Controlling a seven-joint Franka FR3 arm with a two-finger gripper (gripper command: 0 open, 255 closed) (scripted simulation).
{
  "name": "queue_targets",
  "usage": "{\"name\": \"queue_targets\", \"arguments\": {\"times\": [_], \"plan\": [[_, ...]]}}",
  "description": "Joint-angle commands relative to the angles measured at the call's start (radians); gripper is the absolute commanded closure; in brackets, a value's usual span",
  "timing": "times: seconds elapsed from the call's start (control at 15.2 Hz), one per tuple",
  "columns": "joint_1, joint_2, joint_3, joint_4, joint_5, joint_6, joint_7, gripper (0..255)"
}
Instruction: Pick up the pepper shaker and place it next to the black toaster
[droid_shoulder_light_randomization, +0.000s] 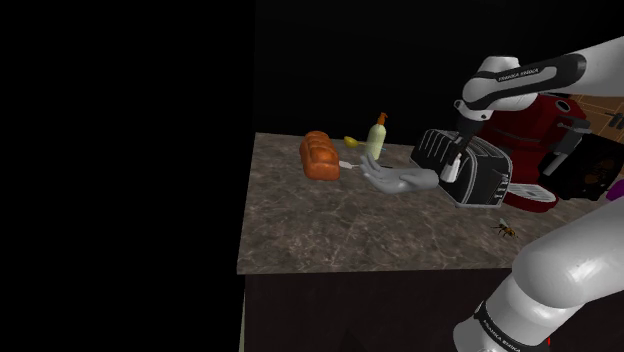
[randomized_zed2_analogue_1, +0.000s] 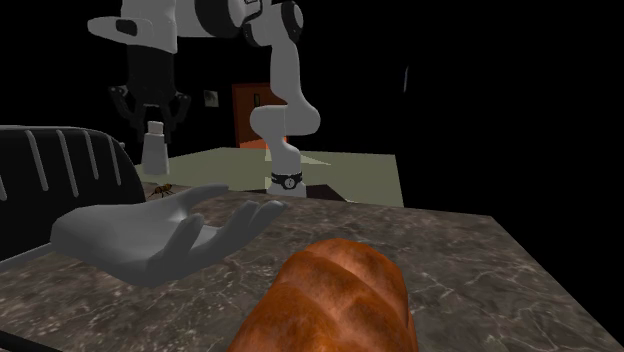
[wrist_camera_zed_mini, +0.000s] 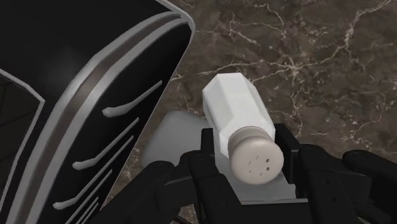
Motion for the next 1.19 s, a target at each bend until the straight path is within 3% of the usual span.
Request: {"name": "queue_targets", "arguments": {"times": [0.0, 1.12], "plan": [[-0.001, 0.01, -0.006, -0.02, 0.0, 0.031, -0.001, 255], [0.003, 0.127, -0.047, -0.158, 0.018, 0.281, -0.012, 255]]}}
